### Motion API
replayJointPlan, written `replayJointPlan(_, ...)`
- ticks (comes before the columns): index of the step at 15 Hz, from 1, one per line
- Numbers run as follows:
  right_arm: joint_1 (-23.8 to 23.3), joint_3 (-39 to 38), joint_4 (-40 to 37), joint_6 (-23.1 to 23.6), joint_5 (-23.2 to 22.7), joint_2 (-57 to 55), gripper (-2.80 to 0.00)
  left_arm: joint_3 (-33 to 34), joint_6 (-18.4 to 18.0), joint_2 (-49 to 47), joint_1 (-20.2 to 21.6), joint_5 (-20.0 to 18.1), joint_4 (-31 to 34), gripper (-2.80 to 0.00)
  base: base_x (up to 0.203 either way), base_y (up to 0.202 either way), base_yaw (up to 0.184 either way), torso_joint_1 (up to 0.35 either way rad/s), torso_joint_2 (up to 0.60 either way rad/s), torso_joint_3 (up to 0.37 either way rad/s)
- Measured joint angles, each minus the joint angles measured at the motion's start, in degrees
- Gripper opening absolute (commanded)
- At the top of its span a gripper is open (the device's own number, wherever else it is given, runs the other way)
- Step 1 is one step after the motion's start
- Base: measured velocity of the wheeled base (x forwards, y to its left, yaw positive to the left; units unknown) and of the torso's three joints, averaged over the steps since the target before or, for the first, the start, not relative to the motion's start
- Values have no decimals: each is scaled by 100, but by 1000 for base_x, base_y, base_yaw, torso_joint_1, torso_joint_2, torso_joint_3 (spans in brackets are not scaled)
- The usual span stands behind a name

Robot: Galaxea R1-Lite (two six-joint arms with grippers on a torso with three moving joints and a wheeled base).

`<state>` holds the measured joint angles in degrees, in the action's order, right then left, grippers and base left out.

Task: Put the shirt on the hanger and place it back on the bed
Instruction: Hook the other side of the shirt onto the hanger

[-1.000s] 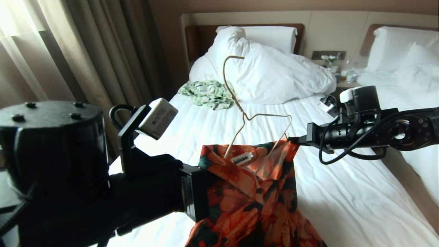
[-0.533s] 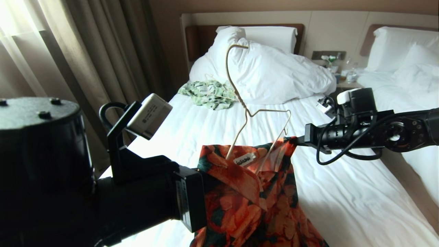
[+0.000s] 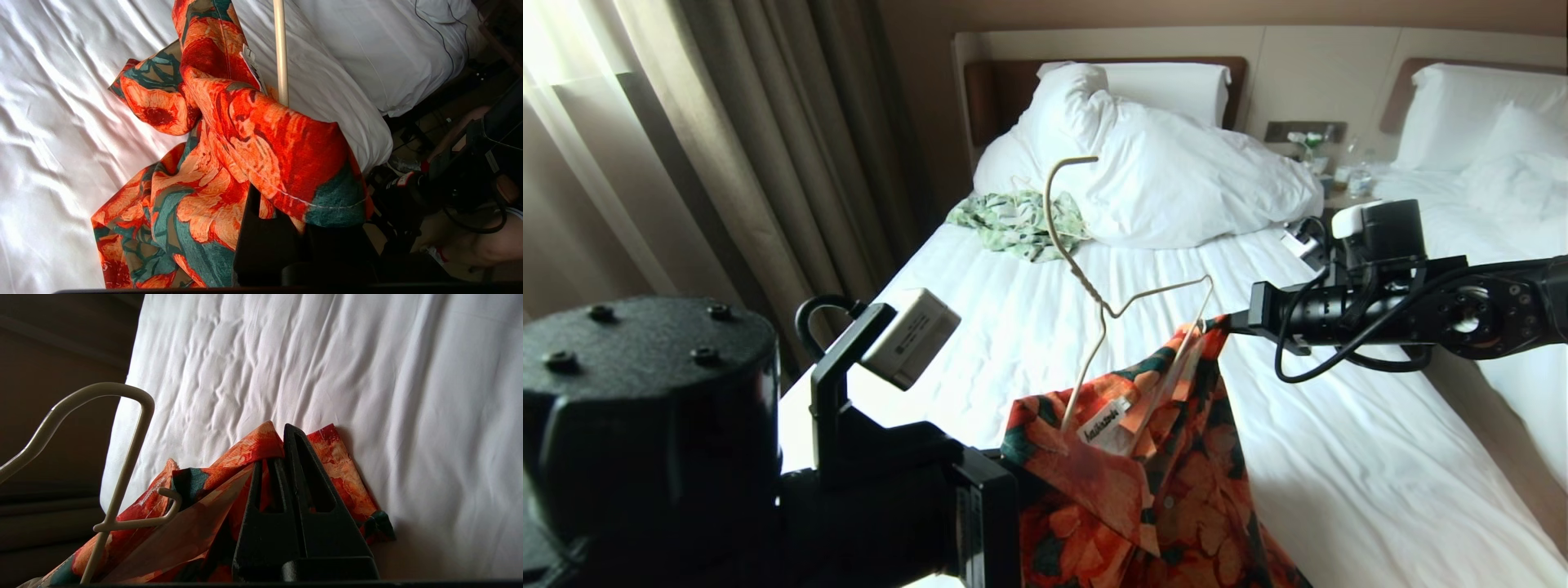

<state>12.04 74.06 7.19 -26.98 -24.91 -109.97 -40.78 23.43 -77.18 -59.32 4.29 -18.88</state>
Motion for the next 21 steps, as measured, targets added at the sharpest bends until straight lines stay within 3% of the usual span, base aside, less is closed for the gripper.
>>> replayJointPlan(8, 19, -69, 46, -197, 2, 49, -280, -172, 182, 111, -324, 24, 71, -280, 0, 0, 0, 0, 0, 0)
replayJointPlan(11, 44, -90, 55, -201, 2, 77, -280, -436, 197, 185, -411, 52, 521, -280, 0, 0, 0, 0, 0, 0)
replayJointPlan(21, 51, -68, 60, -204, 13, 127, -280, -150, 359, 198, -705, 45, 558, -280, 0, 0, 0, 0, 0, 0)
